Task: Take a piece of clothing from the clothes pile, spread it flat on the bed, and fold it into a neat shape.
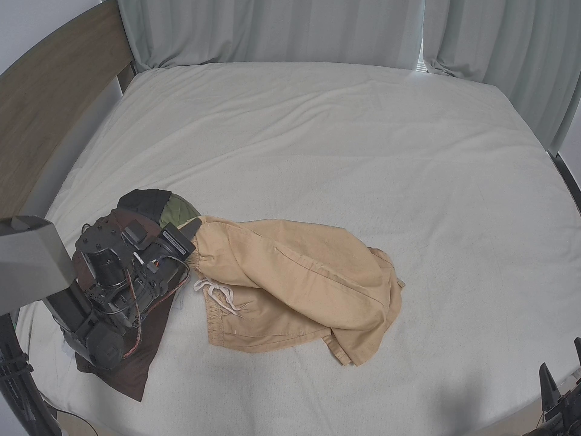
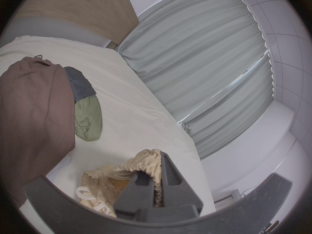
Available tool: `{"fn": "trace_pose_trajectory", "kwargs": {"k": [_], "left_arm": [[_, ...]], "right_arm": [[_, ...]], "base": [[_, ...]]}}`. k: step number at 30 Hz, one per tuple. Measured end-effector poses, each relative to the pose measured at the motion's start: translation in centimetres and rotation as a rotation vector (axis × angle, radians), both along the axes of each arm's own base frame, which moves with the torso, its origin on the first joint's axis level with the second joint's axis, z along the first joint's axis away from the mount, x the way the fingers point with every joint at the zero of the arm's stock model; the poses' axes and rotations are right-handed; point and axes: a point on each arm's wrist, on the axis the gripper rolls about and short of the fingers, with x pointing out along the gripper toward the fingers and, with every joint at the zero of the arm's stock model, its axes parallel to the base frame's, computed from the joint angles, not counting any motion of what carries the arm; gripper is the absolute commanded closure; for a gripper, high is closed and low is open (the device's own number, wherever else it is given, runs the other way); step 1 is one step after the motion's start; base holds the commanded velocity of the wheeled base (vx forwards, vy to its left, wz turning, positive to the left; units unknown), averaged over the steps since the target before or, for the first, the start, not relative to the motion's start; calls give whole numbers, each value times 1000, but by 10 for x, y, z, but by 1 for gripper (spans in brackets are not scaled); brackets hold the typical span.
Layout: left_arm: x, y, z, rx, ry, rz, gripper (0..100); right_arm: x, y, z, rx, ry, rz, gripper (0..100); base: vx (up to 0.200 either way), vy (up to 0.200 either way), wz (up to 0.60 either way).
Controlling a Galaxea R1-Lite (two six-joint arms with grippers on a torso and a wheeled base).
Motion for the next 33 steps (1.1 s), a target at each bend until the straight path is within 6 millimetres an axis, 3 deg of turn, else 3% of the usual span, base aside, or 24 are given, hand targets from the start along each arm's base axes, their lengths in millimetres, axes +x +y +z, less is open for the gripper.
{"fn": "trace_pose_trajectory", "kwargs": {"k": [33], "left_arm": [[2, 0, -12, 32, 31, 2, 100]], "right_arm": [[0, 1, 0, -2, -4, 31, 0]], "base": [[0, 0, 0]]}}
